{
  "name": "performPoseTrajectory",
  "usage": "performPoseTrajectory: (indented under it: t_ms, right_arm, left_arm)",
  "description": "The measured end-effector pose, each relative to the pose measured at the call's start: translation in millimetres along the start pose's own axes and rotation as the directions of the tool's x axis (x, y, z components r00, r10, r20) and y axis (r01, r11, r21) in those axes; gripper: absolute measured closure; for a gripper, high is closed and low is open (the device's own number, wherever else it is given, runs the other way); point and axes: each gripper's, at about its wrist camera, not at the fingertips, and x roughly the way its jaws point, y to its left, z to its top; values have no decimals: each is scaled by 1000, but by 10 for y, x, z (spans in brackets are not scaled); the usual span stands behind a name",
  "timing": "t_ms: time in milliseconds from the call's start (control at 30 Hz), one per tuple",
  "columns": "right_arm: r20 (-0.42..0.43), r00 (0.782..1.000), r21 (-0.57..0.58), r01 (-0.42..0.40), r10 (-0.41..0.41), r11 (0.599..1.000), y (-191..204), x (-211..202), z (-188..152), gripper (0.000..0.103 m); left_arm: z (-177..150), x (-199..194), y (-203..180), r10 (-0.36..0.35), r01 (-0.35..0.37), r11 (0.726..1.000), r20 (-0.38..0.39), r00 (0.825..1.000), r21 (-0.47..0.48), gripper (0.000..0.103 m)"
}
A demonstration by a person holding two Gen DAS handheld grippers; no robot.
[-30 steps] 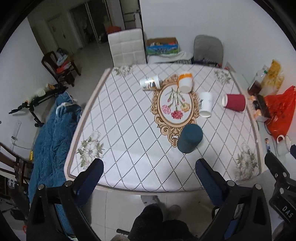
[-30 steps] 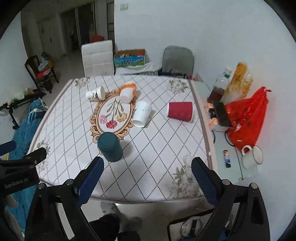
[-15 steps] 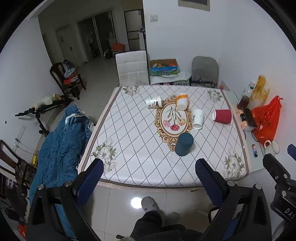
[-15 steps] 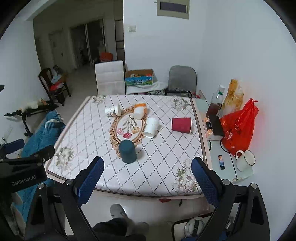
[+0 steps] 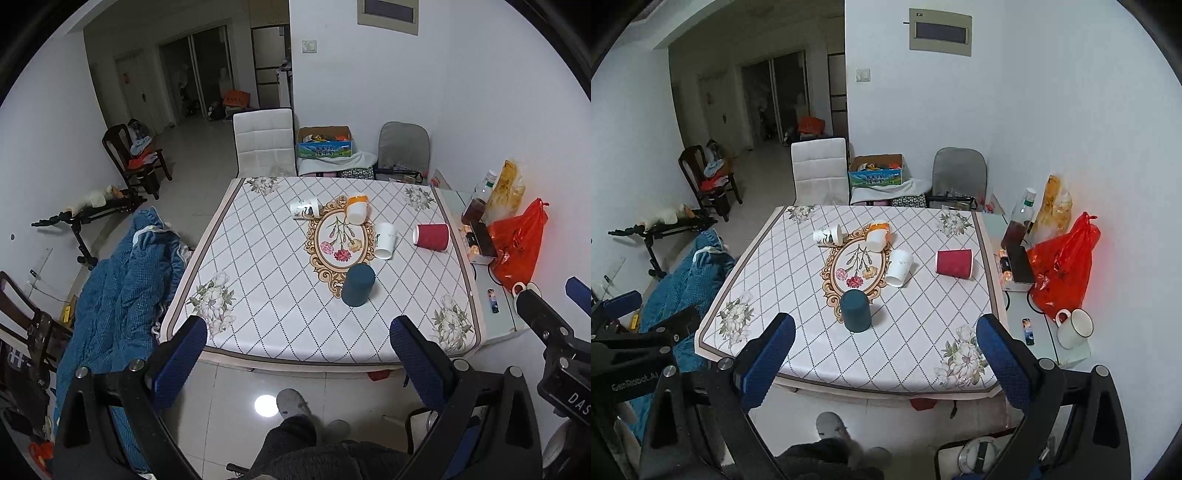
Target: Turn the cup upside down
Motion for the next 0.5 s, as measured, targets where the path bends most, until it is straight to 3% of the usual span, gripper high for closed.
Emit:
performPoseTrajectory:
  t_ms: [500]
  right_arm:
    - [-36,999,-5,-16,16,1000,-74,75,-38,3]
  left_arm:
    - [-65,-97,-3,11,-11,1000,-11,1000,-12,2]
